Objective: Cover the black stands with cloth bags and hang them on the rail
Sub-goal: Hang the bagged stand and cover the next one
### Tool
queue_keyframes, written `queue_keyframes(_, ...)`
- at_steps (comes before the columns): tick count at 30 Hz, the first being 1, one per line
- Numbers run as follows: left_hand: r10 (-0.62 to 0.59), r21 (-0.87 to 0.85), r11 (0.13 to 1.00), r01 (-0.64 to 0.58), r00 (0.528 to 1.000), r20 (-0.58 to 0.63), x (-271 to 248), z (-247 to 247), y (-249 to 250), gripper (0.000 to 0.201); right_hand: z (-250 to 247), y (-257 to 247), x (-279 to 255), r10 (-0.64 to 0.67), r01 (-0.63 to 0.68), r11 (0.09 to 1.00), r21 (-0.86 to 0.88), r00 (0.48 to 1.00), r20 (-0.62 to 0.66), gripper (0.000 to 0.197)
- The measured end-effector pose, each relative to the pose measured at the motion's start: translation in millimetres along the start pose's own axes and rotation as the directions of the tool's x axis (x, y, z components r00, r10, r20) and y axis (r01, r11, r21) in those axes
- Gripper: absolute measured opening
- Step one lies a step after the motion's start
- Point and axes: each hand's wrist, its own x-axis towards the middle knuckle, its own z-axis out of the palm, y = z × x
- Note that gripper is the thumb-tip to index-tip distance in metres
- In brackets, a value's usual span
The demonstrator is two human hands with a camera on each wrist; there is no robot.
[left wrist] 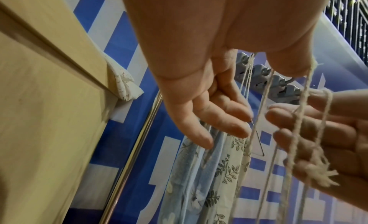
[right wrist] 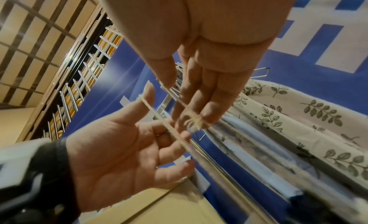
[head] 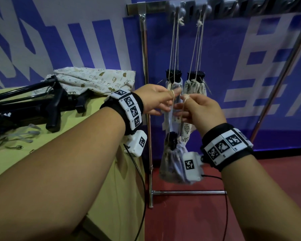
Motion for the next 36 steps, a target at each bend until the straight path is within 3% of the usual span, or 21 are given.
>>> queue_keyframes(3,0.0,-0.012,1.0,0.001,0.999,0.045,1.7,5.3,-2.7,0.042,2.2,-6.2,-2.4,0.041,-0.044,0.996,0.078,0.999,0.033,0.014)
queue_keyframes(5,-0.005,-0.09,0.996,0.013,0.996,0.094,3.3,11.3,-2.7,0.047,3.2,-12.3,-6.5,0.085,-0.096,0.988,0.121,0.992,0.089,0.022)
queue_keyframes(8,0.024,-0.197,0.98,0.033,0.96,0.28,-1.0,19.3,-3.3,0.046,2.3,-18.5,-10.9,0.122,-0.148,0.972,0.184,0.982,0.143,0.02)
queue_keyframes(10,0.015,-0.211,0.976,0.059,0.943,0.332,-2.2,20.1,-4.2,0.047,1.8,-19.3,-11.2,0.128,-0.154,0.969,0.191,0.982,0.141,0.019)
queue_keyframes(15,-0.032,-0.151,0.985,0.084,0.948,0.316,-4.1,16.5,-1.9,0.051,-0.7,-16.9,-8.8,0.098,-0.13,0.978,0.165,0.977,0.189,0.029)
queue_keyframes(20,-0.053,-0.218,0.967,0.131,0.943,0.328,-2.4,17.3,-5.3,0.052,-1.0,-14.7,-6.6,0.107,-0.165,0.964,0.207,0.958,0.265,0.027)
queue_keyframes(25,-0.083,-0.168,0.975,0.142,0.945,0.318,-6.9,16.0,-0.4,0.047,-3.4,-17.0,-5.5,0.128,-0.169,0.965,0.2,0.971,0.202,0.017)
queue_keyframes(29,-0.092,-0.172,0.974,0.148,0.951,0.295,-8.2,13.4,3.4,0.029,-7.1,-17.2,-3.8,0.119,-0.146,0.957,0.251,0.986,0.12,0.009)
queue_keyframes(32,-0.072,-0.21,0.969,0.134,0.958,0.277,-9.9,9.1,8.5,0.015,-11.7,-23.2,-7.6,0.098,-0.123,0.956,0.267,0.989,0.108,0.019)
queue_keyframes(36,-0.042,-0.271,0.958,0.094,0.981,0.191,-17.3,10.3,15.4,0.031,-20.0,-32.4,-14.7,0.042,-0.069,0.975,0.212,0.99,0.132,0.023)
